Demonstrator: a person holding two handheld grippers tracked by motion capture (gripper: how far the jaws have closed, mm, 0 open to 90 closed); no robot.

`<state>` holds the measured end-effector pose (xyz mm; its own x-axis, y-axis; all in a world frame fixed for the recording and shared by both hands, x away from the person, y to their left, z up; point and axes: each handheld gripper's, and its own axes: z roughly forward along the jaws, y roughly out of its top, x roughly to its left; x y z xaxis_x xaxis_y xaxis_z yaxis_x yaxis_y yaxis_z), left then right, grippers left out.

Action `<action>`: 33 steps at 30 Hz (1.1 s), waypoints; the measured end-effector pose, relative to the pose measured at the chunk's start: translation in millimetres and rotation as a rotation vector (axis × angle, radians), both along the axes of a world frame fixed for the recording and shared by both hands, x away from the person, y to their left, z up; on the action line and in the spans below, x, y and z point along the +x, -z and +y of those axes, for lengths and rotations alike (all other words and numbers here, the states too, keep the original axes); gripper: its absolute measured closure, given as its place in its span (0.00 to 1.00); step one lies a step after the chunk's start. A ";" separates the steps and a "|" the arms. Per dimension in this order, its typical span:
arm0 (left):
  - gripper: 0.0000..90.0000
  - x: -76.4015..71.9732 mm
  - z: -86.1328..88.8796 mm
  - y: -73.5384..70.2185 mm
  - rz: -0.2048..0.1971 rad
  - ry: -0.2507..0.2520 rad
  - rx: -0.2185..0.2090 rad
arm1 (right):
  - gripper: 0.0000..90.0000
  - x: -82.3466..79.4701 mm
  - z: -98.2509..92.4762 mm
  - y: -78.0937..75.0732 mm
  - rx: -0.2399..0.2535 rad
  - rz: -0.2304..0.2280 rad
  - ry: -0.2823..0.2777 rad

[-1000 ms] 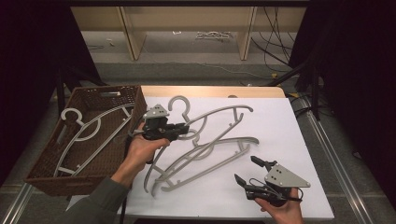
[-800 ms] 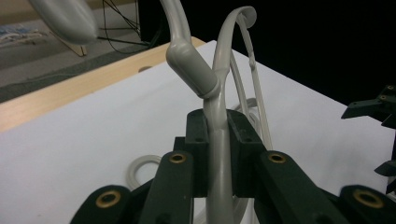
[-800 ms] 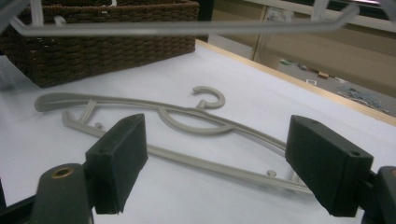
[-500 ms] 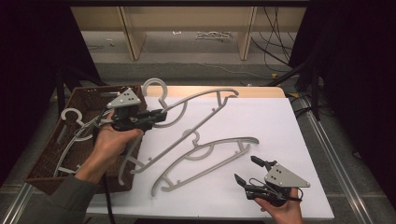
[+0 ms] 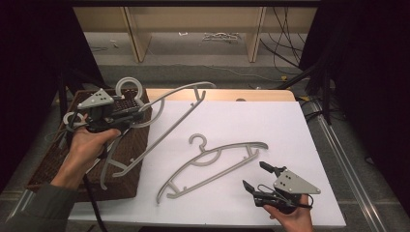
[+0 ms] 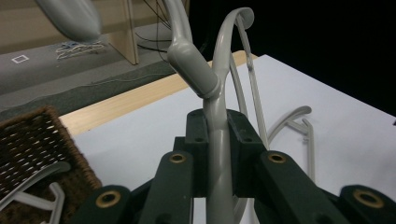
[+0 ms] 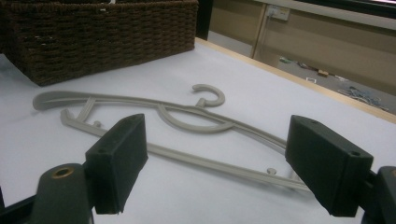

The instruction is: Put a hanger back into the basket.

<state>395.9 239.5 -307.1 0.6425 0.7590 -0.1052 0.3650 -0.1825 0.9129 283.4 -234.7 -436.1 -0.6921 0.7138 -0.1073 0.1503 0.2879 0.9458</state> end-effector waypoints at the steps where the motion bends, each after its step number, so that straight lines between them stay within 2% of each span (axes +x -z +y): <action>1: 0.89 1.0 5.5 0.0 0.002 -0.003 0.019 | 0.24 0.0 -0.1 0.0 0.000 0.000 0.000; 2: 0.89 1.2 7.8 1.0 0.003 -0.015 -0.010 | 0.24 0.2 -0.4 0.1 -0.004 -0.002 -0.003; 10: 0.89 11.0 39.6 4.0 -0.006 -0.088 -0.050 | 0.24 0.3 -0.3 0.2 -0.001 0.000 0.000; 13: 0.89 15.4 49.7 5.0 -0.007 -0.111 -0.049 | 0.24 0.3 -0.3 0.2 0.000 0.000 0.001; 16: 0.89 21.2 61.8 7.4 -0.028 -0.143 -0.015 | 0.24 0.2 -0.9 0.0 -0.008 0.004 -0.004; 19: 0.89 26.8 74.8 12.0 -0.024 -0.178 -0.032 | 0.24 0.2 -0.9 0.0 -0.009 0.004 -0.004; 22: 0.89 31.9 88.8 17.1 -0.042 -0.187 -0.025 | 0.24 0.2 -0.6 0.1 -0.004 0.006 -0.003; 25: 0.89 34.7 101.4 23.5 -0.036 -0.208 -0.041 | 0.24 0.2 0.0 0.6 -0.003 0.006 -0.006; 29: 0.89 35.1 111.1 30.9 -0.024 -0.225 -0.032 | 0.24 1.5 0.3 1.6 -0.002 0.004 -0.001; 33: 0.89 32.8 120.7 39.6 -0.016 -0.242 -0.042 | 0.24 1.4 0.6 1.6 -0.006 0.014 -0.001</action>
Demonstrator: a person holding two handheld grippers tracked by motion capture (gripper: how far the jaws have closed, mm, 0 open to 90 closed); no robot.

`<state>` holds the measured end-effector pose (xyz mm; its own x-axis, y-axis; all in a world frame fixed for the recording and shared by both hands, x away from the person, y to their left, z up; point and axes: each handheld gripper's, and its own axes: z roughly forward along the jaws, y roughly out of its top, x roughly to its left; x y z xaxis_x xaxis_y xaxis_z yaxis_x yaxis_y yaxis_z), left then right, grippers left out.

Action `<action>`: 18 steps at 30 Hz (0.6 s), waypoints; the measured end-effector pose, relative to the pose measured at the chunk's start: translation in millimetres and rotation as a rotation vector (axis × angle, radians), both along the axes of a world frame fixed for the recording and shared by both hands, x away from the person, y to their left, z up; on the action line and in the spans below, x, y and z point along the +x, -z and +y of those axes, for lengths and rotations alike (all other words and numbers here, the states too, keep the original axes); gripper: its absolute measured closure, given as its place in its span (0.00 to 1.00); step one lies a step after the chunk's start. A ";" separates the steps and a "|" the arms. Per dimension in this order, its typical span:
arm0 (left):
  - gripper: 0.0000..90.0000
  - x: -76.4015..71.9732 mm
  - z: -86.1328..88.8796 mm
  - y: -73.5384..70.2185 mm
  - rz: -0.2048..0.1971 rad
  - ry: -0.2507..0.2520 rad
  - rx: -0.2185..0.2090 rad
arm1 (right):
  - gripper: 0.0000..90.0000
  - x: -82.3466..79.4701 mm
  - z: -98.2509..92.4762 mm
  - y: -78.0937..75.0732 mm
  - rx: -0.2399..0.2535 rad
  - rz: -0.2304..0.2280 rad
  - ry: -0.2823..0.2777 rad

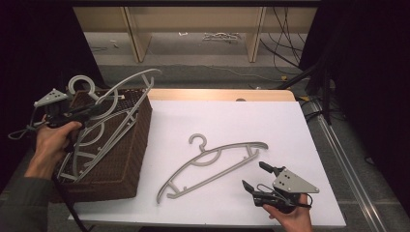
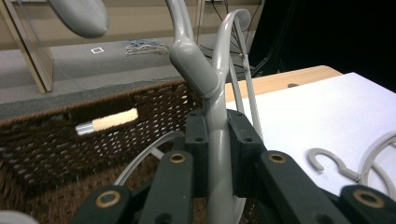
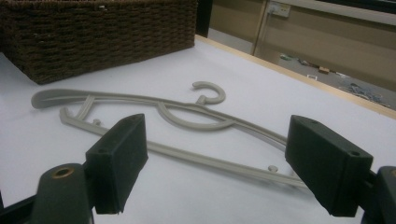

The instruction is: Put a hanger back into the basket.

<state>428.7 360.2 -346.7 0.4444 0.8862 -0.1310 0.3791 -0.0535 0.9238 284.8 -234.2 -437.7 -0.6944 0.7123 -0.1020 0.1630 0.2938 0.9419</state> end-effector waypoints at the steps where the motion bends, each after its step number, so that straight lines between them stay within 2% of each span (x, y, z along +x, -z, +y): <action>1: 0.89 -1.4 3.8 2.4 0.002 -0.006 -0.010 | 0.24 -0.1 0.0 0.0 -0.001 0.000 0.000; 4: 0.89 -5.3 12.2 6.4 0.018 -0.021 -0.027 | 0.25 0.0 -0.4 0.3 -0.001 -0.005 0.001; 10: 0.89 -14.6 30.2 12.6 0.022 -0.046 -0.014 | 0.25 -0.2 -0.2 0.3 0.001 0.001 0.000; 12: 0.89 -17.4 36.8 15.7 0.023 -0.052 -0.050 | 0.25 0.0 -0.1 0.4 -0.001 -0.004 -0.001; 15: 0.89 -20.3 44.4 19.1 0.033 -0.065 -0.060 | 0.25 0.3 -0.2 0.9 0.002 0.003 -0.001; 18: 0.89 -20.5 47.9 20.7 0.038 -0.071 -0.044 | 0.25 0.2 -0.2 0.9 0.003 0.003 0.000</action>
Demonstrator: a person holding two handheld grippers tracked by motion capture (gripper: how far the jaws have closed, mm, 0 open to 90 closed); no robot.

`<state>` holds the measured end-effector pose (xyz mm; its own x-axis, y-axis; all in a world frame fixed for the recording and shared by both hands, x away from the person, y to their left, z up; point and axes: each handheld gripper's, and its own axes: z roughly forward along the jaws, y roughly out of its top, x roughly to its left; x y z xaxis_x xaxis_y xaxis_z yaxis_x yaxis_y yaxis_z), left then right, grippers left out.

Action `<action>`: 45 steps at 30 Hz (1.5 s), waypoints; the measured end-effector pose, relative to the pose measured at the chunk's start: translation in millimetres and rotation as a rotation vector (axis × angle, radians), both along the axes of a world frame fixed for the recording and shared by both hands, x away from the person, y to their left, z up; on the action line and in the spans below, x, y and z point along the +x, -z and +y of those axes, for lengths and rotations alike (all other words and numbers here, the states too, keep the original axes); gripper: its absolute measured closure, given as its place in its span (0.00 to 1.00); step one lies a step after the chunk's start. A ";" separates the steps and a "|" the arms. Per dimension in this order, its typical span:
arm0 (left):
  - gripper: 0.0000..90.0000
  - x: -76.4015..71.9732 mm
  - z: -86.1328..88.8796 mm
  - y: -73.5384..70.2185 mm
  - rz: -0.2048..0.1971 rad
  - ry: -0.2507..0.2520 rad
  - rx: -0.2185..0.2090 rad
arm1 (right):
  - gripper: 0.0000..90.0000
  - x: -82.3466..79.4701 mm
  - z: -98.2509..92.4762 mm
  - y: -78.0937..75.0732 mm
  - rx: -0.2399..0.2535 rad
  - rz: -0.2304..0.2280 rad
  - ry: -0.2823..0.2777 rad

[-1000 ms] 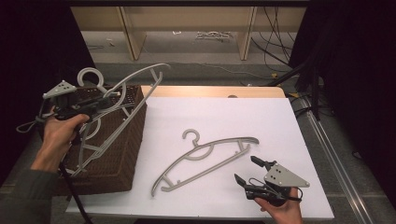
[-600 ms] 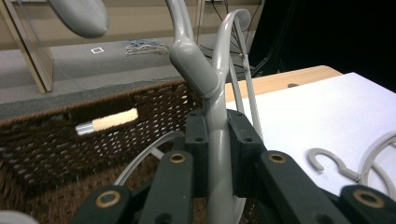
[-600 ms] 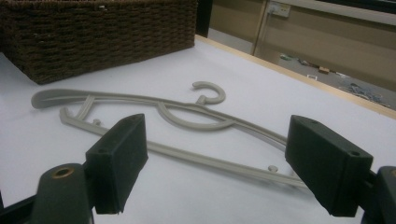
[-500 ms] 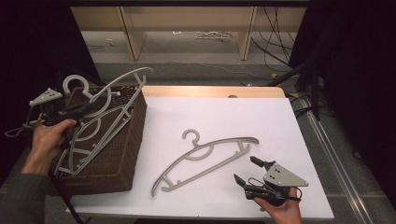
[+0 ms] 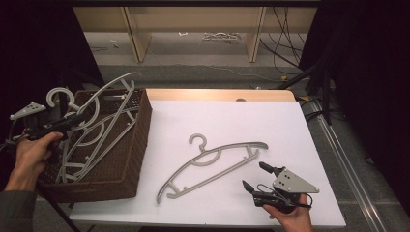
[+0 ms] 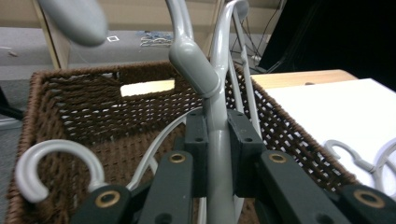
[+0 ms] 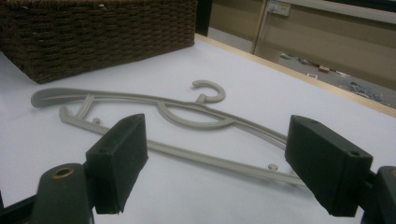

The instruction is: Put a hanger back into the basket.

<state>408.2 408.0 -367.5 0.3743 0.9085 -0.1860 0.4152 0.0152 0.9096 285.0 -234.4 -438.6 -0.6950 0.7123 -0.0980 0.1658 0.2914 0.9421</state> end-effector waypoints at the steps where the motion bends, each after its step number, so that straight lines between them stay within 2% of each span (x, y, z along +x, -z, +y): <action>1: 0.89 0.4 0.6 0.8 0.003 0.000 0.001 | 0.25 0.0 0.2 0.0 0.002 0.000 0.000; 5: 0.89 2.4 2.5 2.5 -0.001 -0.008 0.010 | 0.25 0.1 0.4 0.6 0.001 -0.004 0.005; 9: 0.89 6.0 3.4 6.6 0.023 0.020 0.050 | 0.25 0.0 0.4 0.5 0.002 -0.003 0.004; 13: 0.89 7.1 5.2 10.3 0.034 0.028 0.038 | 0.25 0.1 0.0 0.4 0.000 -0.002 0.002; 20: 0.89 6.1 11.4 9.0 0.026 0.032 0.014 | 0.25 0.2 0.1 0.7 -0.001 -0.003 0.005; 24: 0.89 7.9 10.1 6.8 0.034 0.035 0.059 | 0.25 0.3 1.0 0.9 -0.001 -0.001 0.004; 29: 0.89 7.5 11.1 9.1 0.044 0.063 0.076 | 0.25 0.1 -0.1 0.5 -0.006 0.004 0.000; 35: 0.89 7.7 10.6 11.1 0.056 0.064 0.083 | 0.25 0.3 0.8 0.9 -0.001 -0.003 0.004; 39: 0.89 9.0 11.2 12.1 0.068 0.049 0.089 | 0.25 0.1 1.1 0.9 -0.001 0.001 0.001; 41: 0.89 9.8 12.8 12.1 0.085 0.020 0.095 | 0.25 0.1 1.1 0.9 0.000 0.002 0.001; 43: 0.89 10.7 14.7 12.9 0.085 0.023 0.080 | 0.25 0.1 0.9 1.0 -0.002 0.001 0.003; 45: 0.89 10.7 14.8 13.4 0.087 0.022 0.086 | 0.25 0.1 0.9 1.0 -0.002 0.000 0.002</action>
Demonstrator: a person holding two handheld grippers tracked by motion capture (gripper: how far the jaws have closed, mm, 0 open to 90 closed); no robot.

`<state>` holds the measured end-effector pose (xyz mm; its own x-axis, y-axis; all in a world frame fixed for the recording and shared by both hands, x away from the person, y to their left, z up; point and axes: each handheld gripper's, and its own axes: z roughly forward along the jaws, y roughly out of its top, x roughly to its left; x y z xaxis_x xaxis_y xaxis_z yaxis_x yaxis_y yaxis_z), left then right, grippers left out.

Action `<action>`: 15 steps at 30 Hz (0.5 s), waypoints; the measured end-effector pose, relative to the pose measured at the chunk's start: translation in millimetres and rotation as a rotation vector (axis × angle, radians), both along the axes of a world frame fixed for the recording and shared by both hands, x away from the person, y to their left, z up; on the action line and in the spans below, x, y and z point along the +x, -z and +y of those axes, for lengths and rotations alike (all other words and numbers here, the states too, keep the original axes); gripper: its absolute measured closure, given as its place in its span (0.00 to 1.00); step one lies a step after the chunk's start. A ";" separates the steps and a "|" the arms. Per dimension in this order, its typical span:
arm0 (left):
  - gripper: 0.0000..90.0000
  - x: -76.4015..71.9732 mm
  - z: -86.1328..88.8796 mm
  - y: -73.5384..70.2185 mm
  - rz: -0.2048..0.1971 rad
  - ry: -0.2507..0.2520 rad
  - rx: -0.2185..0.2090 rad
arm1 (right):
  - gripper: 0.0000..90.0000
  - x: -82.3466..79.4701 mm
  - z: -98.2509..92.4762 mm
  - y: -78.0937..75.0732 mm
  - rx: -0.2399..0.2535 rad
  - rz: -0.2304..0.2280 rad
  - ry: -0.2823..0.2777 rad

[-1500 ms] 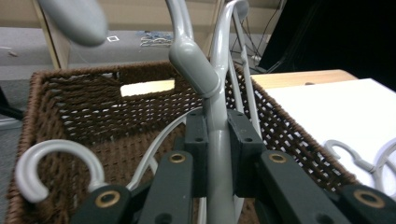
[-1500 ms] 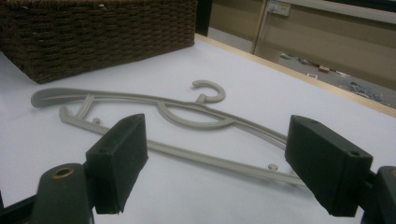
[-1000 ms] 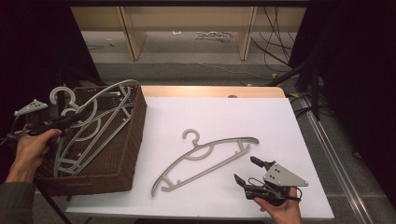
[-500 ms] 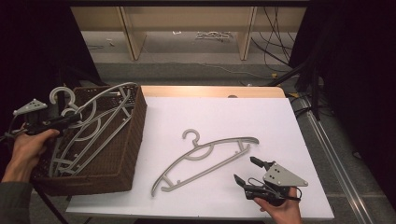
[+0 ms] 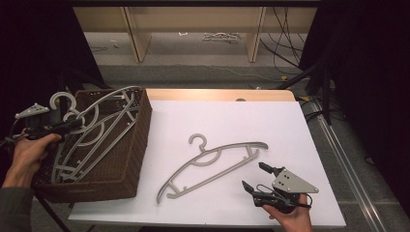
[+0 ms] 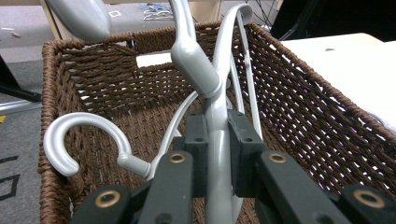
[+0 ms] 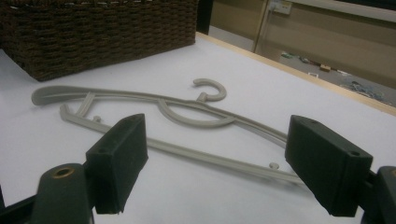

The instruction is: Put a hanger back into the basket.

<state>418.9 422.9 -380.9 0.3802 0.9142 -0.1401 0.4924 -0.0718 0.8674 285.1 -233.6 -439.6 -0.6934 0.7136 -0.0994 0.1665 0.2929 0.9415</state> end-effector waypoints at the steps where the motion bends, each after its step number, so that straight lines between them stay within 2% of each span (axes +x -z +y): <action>1: 0.89 0.0 0.1 -0.1 0.000 0.001 0.000 | 0.25 0.0 0.0 -0.1 -0.002 0.000 -0.001; 5: 0.89 1.2 -0.1 1.0 0.008 0.000 0.009 | 0.25 0.0 0.2 0.0 -0.005 0.000 -0.002; 9: 0.89 0.7 -5.5 2.9 0.017 0.020 0.053 | 0.25 0.0 0.3 0.0 -0.006 0.000 -0.003; 15: 0.89 2.3 0.6 2.0 0.022 0.015 0.081 | 0.25 0.2 0.4 0.0 -0.008 0.000 -0.005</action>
<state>421.2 423.5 -382.9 0.3917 0.9171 -0.0742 0.5099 -0.1492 0.8472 285.3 -233.2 -439.6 -0.6969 0.7095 -0.1048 0.1651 0.3009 0.9393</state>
